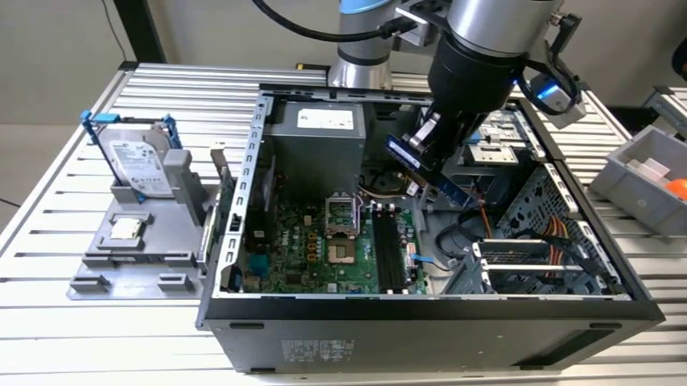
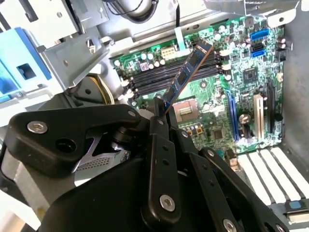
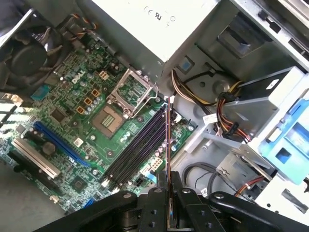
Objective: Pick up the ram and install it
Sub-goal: 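Insert the ram into the slot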
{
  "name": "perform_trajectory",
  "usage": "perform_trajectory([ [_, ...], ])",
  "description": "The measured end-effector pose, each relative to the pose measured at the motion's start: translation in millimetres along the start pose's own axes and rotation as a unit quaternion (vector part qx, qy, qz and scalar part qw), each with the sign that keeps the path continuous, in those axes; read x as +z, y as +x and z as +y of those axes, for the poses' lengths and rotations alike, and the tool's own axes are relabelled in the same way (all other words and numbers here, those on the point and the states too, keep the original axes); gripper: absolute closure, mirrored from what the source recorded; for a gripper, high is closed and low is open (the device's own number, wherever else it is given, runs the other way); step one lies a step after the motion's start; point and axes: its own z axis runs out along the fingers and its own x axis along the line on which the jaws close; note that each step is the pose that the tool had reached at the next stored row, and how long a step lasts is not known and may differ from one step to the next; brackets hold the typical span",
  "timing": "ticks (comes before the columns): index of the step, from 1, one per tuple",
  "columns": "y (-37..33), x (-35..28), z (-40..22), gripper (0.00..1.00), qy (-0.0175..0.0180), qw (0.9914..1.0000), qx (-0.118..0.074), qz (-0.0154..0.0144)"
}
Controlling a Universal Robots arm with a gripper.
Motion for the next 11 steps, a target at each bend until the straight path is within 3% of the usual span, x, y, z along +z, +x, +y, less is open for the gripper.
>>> perform_trajectory([
  [6,0.3,0.1,0.2,1.0,0.0009,0.99949,0.032,-0.0018],
  [11,0.6,0.0,0.5,1.0,0.0019,0.99812,0.061,-0.0035],
])
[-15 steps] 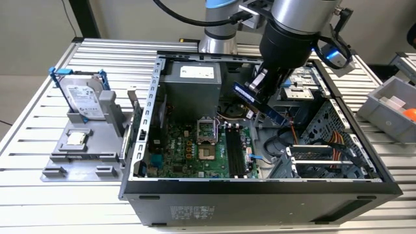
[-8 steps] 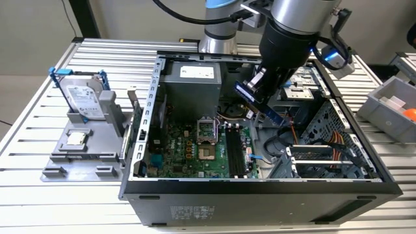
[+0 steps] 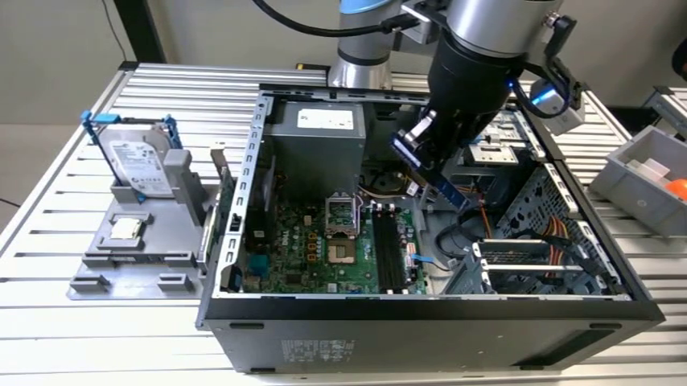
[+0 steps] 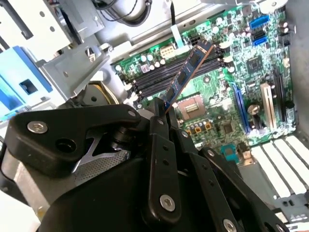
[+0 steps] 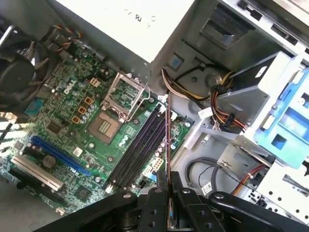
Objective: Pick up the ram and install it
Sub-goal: 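Insert the ram into the slot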
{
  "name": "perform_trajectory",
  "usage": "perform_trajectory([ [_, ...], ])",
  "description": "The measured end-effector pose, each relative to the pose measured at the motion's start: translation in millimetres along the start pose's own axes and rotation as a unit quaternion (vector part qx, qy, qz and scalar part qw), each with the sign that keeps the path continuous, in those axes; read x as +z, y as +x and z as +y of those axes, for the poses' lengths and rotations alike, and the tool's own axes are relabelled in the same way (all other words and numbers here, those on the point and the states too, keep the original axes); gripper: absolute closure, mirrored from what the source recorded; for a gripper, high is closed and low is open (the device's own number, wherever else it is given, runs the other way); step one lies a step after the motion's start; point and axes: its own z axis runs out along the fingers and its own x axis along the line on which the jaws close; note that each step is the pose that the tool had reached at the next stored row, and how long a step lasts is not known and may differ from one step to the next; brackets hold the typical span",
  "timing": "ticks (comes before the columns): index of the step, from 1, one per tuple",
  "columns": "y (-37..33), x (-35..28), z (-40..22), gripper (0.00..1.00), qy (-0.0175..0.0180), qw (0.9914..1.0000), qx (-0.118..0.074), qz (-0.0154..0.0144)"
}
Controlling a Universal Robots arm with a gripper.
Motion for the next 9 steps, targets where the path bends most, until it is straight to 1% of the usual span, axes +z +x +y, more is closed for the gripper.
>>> perform_trajectory([
  [4,0.1,0.0,0.1,1.0,0.0008,0.9997,0.024,-0.0014],
  [6,0.2,0.0,0.1,1.0,0.0012,0.99929,0.038,-0.0021],
  [9,0.3,0.1,0.1,1.0,0.0017,0.99842,0.056,-0.003],
])
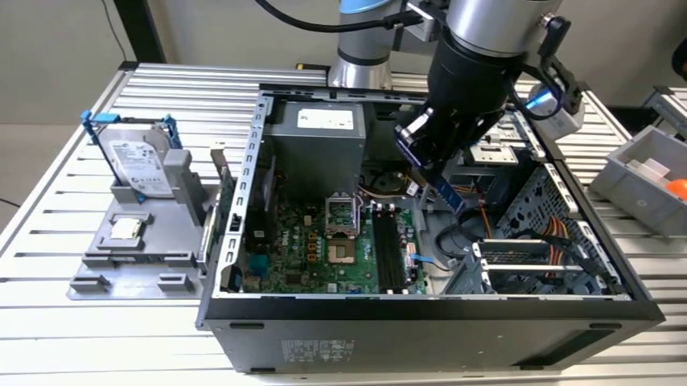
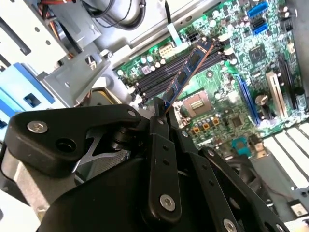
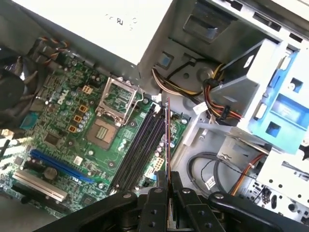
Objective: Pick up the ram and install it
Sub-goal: 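Insert the ram into the slot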
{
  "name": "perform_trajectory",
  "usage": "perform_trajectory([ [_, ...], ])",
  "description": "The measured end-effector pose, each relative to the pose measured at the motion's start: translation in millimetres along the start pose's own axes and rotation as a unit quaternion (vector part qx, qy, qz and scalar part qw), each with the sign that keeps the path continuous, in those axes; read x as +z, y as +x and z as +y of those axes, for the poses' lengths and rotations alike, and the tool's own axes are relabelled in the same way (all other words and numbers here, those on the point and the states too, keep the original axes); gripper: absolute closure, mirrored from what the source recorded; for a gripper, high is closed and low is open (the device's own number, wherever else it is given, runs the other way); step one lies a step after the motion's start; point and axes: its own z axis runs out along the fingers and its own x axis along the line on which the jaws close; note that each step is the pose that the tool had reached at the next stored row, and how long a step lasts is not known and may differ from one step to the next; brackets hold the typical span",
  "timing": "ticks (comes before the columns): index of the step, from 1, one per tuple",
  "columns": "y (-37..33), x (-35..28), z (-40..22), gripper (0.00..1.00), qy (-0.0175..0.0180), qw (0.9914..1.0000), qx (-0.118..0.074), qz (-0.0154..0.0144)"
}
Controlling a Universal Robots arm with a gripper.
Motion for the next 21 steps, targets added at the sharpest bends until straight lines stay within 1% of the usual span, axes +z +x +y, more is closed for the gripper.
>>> perform_trajectory([
  [2,0.0,0.2,0.0,1.0,0.0003,0.99992,0.012,-0.0006],
  [5,0.1,0.4,0.1,1.0,0.0008,0.99952,0.031,-0.0014],
  [10,0.2,0.8,0.1,1.0,0.0014,0.99809,0.062,-0.0026],
  [15,0.4,1.4,0.1,1.0,0.0019,0.99593,0.09,-0.0034],
  [18,0.5,1.6,0.1,1.0,0.0022,0.99426,0.107,-0.0037],
  [21,0.7,1.9,0.2,1.0,0.0025,0.99227,0.124,-0.0041],
])
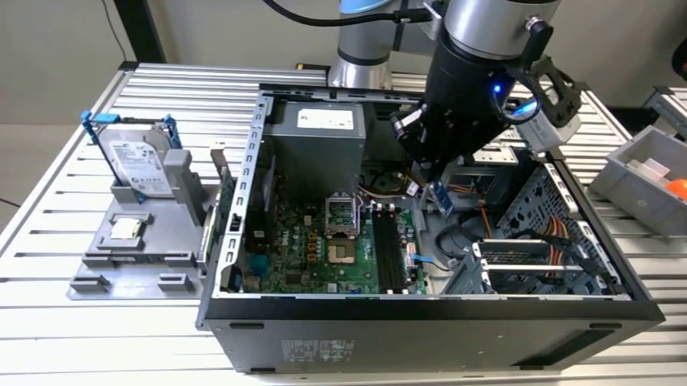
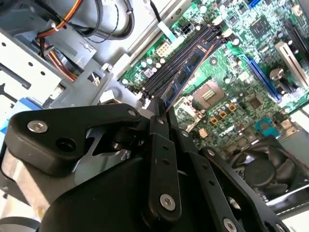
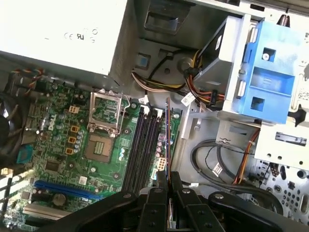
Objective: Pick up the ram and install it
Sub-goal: 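Insert the ram into the slot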
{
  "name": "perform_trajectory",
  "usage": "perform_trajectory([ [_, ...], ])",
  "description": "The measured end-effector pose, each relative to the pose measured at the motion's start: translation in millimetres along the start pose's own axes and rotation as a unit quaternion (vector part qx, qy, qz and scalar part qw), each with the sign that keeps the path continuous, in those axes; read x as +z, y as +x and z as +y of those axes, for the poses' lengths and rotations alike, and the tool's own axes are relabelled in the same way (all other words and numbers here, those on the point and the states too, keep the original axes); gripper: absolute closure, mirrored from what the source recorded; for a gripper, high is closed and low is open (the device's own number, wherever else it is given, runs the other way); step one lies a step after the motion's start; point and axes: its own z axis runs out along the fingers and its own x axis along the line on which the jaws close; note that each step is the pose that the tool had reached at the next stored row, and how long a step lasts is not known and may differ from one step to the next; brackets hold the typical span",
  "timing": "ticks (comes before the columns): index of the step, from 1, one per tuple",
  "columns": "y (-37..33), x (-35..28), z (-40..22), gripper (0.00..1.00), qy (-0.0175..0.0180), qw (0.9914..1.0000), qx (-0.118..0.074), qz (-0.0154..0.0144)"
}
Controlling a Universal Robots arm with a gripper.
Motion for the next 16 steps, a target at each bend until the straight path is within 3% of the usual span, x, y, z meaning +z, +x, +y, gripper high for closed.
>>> perform_trajectory([
  [8,0.5,1.4,0.0,1.0,0.0011,0.99915,0.041,-0.0015],
  [16,1.1,2.8,0.0,1.0,0.0021,0.99639,0.085,-0.0037],
])
